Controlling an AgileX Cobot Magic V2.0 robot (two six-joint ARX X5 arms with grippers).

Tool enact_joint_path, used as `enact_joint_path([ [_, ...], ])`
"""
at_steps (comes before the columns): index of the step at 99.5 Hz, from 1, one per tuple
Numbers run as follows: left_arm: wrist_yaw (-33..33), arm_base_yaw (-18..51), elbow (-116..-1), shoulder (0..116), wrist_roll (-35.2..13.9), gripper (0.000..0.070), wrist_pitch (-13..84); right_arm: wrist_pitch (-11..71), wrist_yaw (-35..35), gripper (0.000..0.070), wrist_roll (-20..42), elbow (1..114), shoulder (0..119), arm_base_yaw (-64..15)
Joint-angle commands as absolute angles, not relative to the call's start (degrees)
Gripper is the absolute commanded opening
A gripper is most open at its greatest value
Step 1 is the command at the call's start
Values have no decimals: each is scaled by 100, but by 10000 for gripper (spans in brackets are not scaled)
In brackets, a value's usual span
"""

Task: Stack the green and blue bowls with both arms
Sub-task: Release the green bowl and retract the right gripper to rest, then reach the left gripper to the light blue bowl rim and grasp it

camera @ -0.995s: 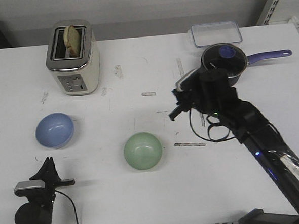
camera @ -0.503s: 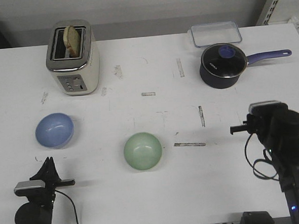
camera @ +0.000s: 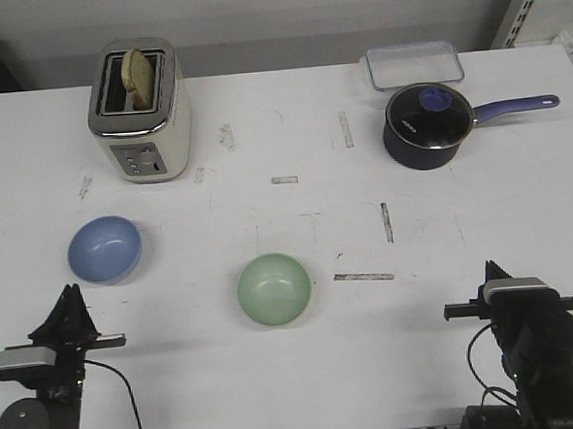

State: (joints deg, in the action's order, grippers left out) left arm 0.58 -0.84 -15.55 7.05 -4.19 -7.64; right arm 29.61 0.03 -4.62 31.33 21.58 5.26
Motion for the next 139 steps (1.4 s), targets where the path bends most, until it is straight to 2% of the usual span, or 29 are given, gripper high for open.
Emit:
enact_joint_path([
  [1, -3, -82, -2464, 1262, -338, 3, -620, 2919, 5, 0, -434, 3135, 2196, 526],
  [18, 30, -99, -4598, 3004, 82, 4, 388, 2921, 3, 0, -434, 3133, 2314, 521],
  [33, 27, -287, -6226, 4423, 141, 14, 1361, 2917, 3, 0, -434, 3133, 2491, 521],
  [39, 27, -351, -6753, 4976, 381, 18, 1752, 2915, 3, 0, -434, 3133, 2547, 521],
  [47, 27, -440, -7120, 5518, 628, 106, 1957, 2912, 3, 0, -434, 3133, 2602, 521],
  [54, 16, -642, -7236, 5927, 631, 197, 1979, 2912, 3, 0, -432, 3133, 2602, 521],
  [77, -226, -1129, -7236, 7094, 226, 417, 2641, 2915, 1, 0, -427, 3133, 2598, 517],
  [84, -360, -1275, -7236, 7456, 134, 461, 2952, 2912, 1, 0, -427, 3133, 2598, 508],
  [104, -569, -1452, -7236, 8532, 36, 464, 3642, 2912, 1, 0, -427, 3133, 2598, 473],
  [130, -897, -1444, -7236, 9273, 38, 460, 3712, 2912, 1, 0, -427, 3133, 2598, 473],
  [139, -906, -1444, -7236, 9365, 38, 437, 3730, 2910, 1, 0, -427, 3133, 2598, 473],
])
